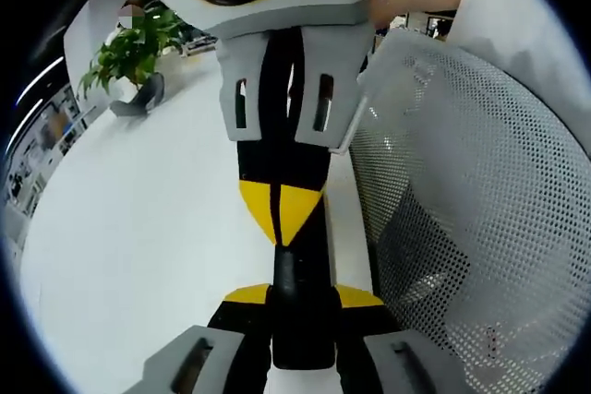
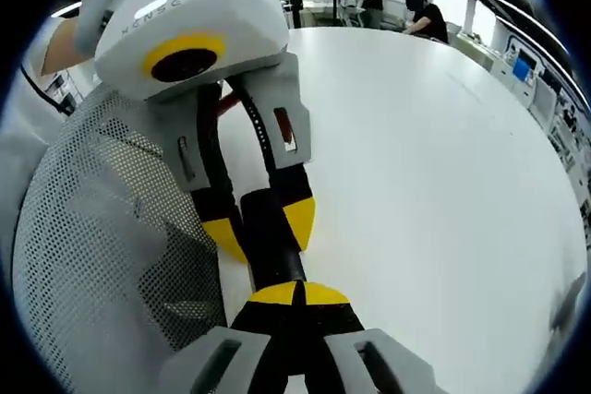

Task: Press the specified remote control buttons in sequence, fully releasing each button before pressing the next.

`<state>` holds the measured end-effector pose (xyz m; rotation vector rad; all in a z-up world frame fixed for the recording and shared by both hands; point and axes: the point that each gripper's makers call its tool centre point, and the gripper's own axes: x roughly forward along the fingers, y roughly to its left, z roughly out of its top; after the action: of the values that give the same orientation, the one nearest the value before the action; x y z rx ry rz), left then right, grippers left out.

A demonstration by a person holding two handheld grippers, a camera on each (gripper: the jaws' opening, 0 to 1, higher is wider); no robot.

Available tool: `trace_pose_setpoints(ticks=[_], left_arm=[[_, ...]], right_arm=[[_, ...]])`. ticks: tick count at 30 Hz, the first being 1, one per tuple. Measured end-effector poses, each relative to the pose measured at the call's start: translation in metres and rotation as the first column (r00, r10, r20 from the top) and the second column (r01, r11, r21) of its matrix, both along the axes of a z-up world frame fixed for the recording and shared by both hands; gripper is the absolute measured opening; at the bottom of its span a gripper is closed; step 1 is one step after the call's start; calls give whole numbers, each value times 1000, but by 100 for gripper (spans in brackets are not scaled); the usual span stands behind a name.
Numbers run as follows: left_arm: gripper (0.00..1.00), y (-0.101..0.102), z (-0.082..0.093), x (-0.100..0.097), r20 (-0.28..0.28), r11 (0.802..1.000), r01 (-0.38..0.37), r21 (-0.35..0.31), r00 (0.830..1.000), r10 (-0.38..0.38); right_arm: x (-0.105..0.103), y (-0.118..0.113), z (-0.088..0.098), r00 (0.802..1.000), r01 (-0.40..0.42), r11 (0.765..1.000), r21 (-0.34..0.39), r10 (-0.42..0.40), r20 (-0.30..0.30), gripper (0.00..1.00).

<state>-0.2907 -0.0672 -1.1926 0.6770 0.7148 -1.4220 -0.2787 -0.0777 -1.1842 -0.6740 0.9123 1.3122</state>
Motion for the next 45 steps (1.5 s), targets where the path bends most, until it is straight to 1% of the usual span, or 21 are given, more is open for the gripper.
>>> trace_pose_setpoints(ticks=[7, 10, 12, 13, 15, 17, 19, 21, 22, 24, 25, 26, 27, 28, 29, 31, 36, 39, 42, 43, 45], left_arm=[[24, 0, 0, 0, 0, 1000, -14, -2, 1000, 14], [24, 0, -1, 0, 0, 1000, -25, -3, 1000, 25], [24, 0, -1, 0, 1, 1000, -30, -5, 1000, 30], [24, 0, -1, 0, 0, 999, -31, -6, 1000, 31], [24, 0, -1, 0, 1, 1000, -30, -6, 1000, 30], [24, 0, -1, 0, 0, 1000, -28, -5, 1000, 28], [24, 0, -1, 0, -1, 1000, -28, -4, 1000, 28], [24, -2, -1, -1, -2, 1000, -16, -12, 1000, 16], [24, -3, 0, -2, -3, 1000, -13, -11, 1000, 13], [24, -3, 0, -3, -1, 1000, -10, -8, 1000, 10], [24, -3, 1, -4, -1, 1000, -6, -8, 1000, 6], [24, -3, 1, -4, -1, 1000, -5, -8, 1000, 5], [24, -3, 1, -4, -3, 1000, -6, -10, 1000, 6], [24, -3, 1, -5, -2, 1000, -5, -10, 1000, 5], [24, -3, 1, -5, -2, 1000, -6, -11, 1000, 6], [24, -2, 1, -5, -3, 1000, -6, -10, 1000, 6], [24, -1, 1, -6, -6, 1000, -12, -24, 1000, 12], [24, -2, 0, -5, -6, 999, -17, -27, 1000, 17], [24, -1, 0, -5, -10, 999, -21, -34, 1000, 21], [24, -1, 0, -5, -12, 999, -21, -35, 1000, 20], [24, -1, 0, -4, -18, 999, -14, -31, 1000, 14]], right_arm=[[0, 2, -2, 999, -45, 998, -42, 46, 20, 0], [1, 4, -4, 995, -78, 995, -60, 81, 65, 0], [0, 3, -3, 993, -72, 996, -59, 77, 85, 0], [1, 3, -3, 994, -50, 998, -45, 55, 98, 0], [2, 2, -3, 993, -48, 998, -28, 51, 107, 0], [3, 2, -2, 995, -29, 1000, 7, 29, 95, 0], [3, 2, -1, 998, 15, 999, 39, -18, 60, 0], [0, 1, 2, 998, 6, 999, 45, -8, 55, 0], [-4, 6, 7, 998, -5, 997, 73, 0, 66, 0], [-13, 11, 12, 998, -30, 996, 85, 26, 55, 0], [-16, 12, 10, 998, -38, 996, 81, 35, 49, 0], [-19, 11, 7, 997, -57, 997, 58, 55, 47, 0], [-21, 8, 3, 996, -75, 997, 28, 74, 54, 0], [-16, 11, 5, 989, -99, 994, 45, 93, 113, 0], [-20, 9, 4, 993, -85, 996, 31, 82, 81, 0], [-18, 10, 3, 991, -98, 995, 28, 95, 99, 0], [-17, 11, 2, 987, -116, 993, 19, 113, 115, 0], [-17, 11, 1, 982, -127, 992, 12, 124, 139, 0], [-17, 13, 1, 975, -127, 992, 7, 124, 186, 0], [-17, 13, 1, 974, -123, 992, 2, 120, 193, 0], [-17, 13, 1, 965, -140, 990, -12, 139, 223, 0]])
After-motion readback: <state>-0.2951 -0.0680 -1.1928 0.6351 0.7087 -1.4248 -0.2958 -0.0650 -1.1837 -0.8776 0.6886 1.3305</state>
